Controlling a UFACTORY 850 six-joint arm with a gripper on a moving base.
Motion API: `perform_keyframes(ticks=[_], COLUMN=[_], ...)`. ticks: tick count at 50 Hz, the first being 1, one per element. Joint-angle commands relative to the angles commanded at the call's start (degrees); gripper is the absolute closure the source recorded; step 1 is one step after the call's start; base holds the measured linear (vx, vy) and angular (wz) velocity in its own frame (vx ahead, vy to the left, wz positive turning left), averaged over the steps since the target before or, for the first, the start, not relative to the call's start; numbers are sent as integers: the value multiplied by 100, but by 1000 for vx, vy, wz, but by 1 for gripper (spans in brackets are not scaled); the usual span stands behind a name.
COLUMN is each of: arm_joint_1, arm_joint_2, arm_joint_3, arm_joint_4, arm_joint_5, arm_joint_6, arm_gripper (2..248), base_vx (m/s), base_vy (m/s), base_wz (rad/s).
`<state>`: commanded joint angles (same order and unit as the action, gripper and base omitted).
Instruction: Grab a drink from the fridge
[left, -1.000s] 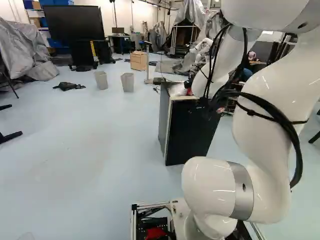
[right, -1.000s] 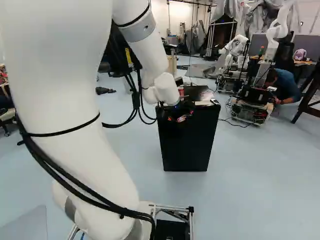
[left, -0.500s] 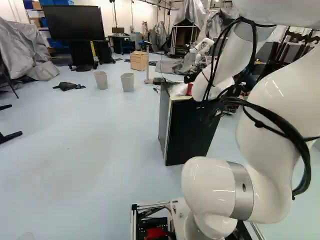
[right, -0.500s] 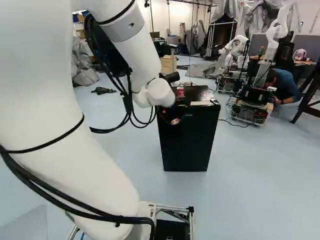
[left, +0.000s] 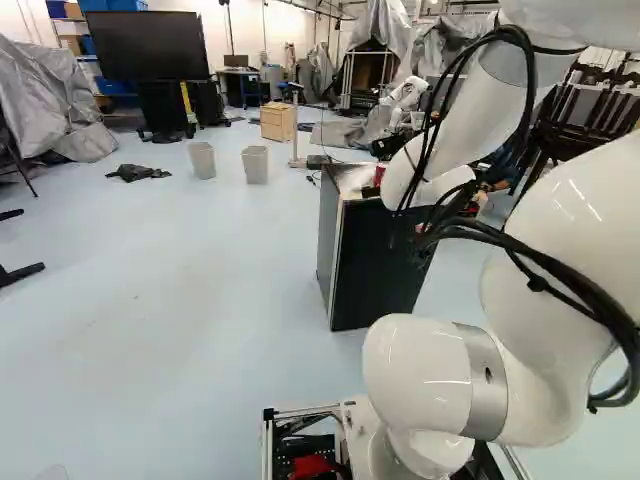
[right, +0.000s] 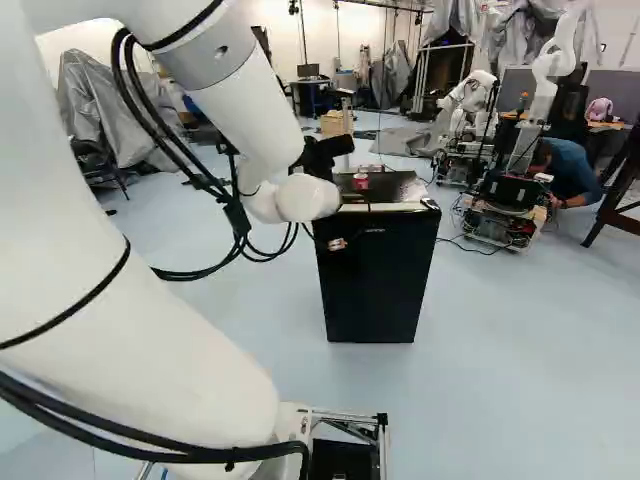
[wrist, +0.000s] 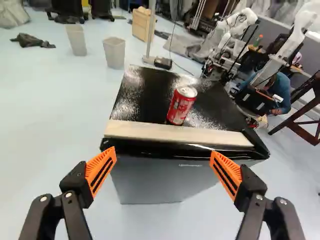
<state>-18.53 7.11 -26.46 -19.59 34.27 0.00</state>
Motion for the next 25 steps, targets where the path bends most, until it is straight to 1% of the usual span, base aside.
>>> perform_keyframes(ticks=[7,15,25], arm_joint_1=[127,264,345], arm_joint_2=[18,-67,-263], arm_joint_3=[17,-63,-209], arm_joint_4=[293,665,1145], arm_joint_5=[331,656,917], arm_joint_6=[0,0,0], arm_gripper=[3,3,3], base_vx=[0,0,0], base_vy=[0,0,0], base_wz=[0,0,0])
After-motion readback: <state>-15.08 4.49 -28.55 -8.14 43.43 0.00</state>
